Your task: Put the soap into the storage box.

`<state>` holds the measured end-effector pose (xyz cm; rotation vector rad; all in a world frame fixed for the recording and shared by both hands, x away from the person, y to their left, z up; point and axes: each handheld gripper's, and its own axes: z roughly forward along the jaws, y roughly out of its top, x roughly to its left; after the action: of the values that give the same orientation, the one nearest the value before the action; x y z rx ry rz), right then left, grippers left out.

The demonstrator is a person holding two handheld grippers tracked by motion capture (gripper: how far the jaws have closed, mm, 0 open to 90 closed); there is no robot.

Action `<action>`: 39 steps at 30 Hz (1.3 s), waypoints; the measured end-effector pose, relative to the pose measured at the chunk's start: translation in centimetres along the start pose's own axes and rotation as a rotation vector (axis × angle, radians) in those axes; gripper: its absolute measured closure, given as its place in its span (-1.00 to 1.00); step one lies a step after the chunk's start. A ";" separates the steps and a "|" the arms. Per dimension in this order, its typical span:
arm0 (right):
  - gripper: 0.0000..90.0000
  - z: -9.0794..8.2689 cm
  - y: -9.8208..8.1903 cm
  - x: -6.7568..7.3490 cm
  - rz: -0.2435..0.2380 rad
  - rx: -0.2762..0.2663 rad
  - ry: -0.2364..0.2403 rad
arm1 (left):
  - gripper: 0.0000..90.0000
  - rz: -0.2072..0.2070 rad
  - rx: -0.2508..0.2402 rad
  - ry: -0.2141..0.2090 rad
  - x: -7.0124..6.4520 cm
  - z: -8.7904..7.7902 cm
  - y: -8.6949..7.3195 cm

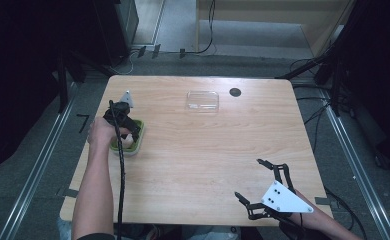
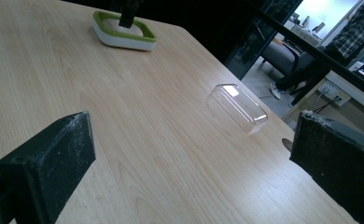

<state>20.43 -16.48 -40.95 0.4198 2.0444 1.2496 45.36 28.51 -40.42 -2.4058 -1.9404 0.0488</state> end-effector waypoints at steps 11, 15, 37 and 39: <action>-1.00 0.0 0.0 0.0 -0.003 0.004 -0.002 | -0.71 0.043 0.004 0.007 -0.8 -1.1 -1.6; -1.00 -0.2 0.0 0.0 0.000 0.006 -0.007 | -0.73 0.066 0.019 0.029 -1.2 -1.6 -2.2; -1.00 -0.1 0.1 0.2 -0.010 0.012 -0.003 | -0.76 0.169 -0.024 0.052 -3.6 -3.0 -8.6; -1.00 -0.1 0.1 0.2 -0.013 0.012 -0.004 | -0.77 0.175 -0.034 0.054 -3.9 -3.1 -9.2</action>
<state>20.19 -16.35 -40.93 0.4138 2.0495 1.2284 35.76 26.60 -36.85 -2.5640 -1.7173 -0.0428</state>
